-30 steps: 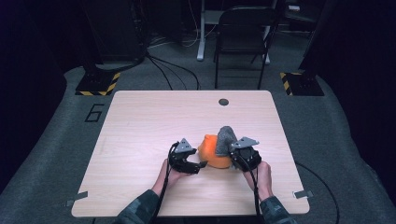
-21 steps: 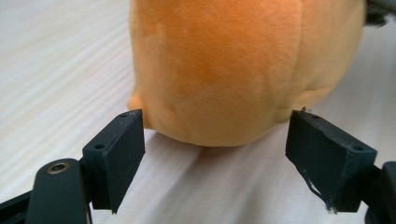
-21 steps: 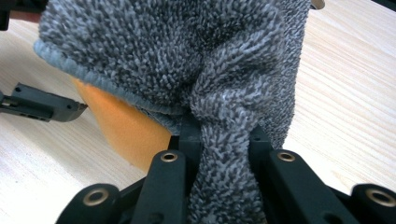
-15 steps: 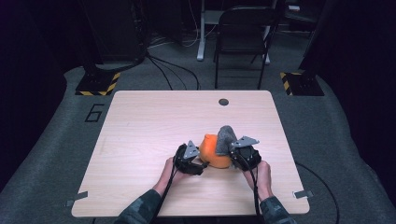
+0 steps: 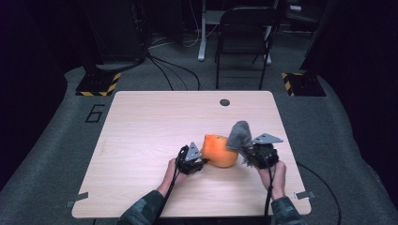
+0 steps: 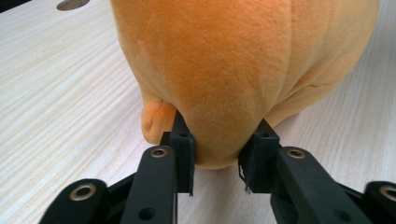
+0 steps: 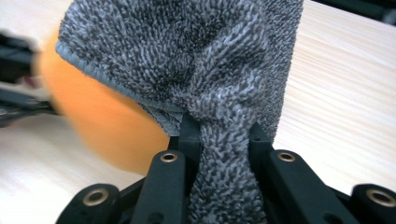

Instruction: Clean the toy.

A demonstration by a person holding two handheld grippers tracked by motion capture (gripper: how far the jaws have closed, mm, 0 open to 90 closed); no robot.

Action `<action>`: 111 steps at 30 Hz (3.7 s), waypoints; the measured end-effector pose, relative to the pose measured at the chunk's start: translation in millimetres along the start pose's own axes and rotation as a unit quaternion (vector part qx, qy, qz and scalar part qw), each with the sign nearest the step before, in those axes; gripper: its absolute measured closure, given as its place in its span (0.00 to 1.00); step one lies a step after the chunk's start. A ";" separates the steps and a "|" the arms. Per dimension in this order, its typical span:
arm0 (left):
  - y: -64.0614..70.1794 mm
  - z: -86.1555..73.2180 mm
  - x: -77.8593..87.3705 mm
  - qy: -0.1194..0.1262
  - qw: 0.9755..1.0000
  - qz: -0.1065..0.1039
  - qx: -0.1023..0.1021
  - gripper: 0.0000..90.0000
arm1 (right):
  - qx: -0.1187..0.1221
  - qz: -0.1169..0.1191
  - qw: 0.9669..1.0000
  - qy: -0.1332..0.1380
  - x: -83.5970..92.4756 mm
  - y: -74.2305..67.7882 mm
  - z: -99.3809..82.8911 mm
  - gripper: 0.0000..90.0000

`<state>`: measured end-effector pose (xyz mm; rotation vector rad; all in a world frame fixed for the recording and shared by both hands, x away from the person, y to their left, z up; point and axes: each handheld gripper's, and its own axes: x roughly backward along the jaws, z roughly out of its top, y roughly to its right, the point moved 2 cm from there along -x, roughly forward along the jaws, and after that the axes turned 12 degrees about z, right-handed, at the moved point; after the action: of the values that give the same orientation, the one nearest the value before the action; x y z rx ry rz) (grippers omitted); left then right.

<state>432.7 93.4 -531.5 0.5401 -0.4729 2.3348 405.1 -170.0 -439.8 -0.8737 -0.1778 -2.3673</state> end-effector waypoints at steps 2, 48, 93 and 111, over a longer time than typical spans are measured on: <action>0.1 -0.3 0.0 0.002 1.000 0.000 -0.001 0.80 | -0.013 -0.029 0.999 -0.008 7.3 15.2 -9.6 0.84; -0.8 15.2 15.5 -0.055 0.978 -0.074 0.185 0.85 | 0.106 -0.017 0.993 -0.045 -29.3 -66.1 11.5 0.83; -3.8 13.1 13.1 -0.056 0.985 -0.068 0.151 0.62 | 0.061 -0.002 0.997 -0.052 -35.7 -42.9 1.7 0.84; -8.7 11.3 17.3 -0.039 0.997 -0.044 0.057 0.19 | 0.047 0.000 0.998 -0.051 -39.7 -34.7 2.1 0.84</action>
<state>429.8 103.5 -511.7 0.6948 -0.3459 2.2725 409.9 -121.7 -460.4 -0.9480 -0.3283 -2.2958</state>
